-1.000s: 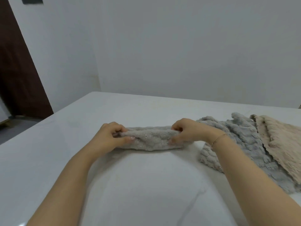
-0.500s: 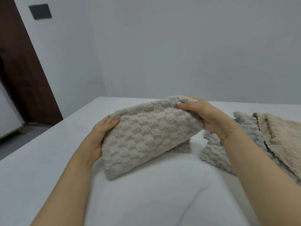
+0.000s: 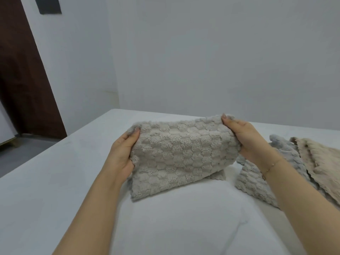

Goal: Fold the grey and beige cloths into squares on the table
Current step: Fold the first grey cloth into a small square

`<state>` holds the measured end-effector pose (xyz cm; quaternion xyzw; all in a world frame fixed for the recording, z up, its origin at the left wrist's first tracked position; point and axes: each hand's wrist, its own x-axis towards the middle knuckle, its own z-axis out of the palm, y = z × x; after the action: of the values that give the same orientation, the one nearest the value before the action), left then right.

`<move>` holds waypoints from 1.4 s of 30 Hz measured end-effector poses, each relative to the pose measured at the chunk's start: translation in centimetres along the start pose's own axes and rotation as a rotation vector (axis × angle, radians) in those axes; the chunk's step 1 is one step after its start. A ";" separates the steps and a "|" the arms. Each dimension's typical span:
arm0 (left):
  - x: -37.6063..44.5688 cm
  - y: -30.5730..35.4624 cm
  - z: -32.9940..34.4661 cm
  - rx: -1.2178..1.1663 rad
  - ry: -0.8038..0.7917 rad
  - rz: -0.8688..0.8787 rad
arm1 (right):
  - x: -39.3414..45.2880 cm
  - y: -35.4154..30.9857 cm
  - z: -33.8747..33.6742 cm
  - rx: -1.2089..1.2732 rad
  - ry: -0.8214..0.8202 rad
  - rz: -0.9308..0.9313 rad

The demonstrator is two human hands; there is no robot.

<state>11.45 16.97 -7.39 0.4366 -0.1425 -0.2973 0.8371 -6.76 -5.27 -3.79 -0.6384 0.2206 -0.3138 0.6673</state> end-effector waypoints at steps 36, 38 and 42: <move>6.9 16.5 9.0 0.507 0.065 0.459 | 8.6 -14.8 2.8 -0.100 0.034 -0.354; 5.8 16.1 8.4 0.501 0.044 0.472 | 7.1 -14.3 2.2 -0.101 -0.002 -0.353; 2.4 12.4 4.9 0.582 0.035 0.433 | 2.4 -9.9 0.5 -0.164 -0.014 -0.299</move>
<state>15.52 17.77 5.53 0.6213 -0.2958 -0.0524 0.7237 -6.06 -6.50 6.28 -0.7184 0.1434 -0.3859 0.5607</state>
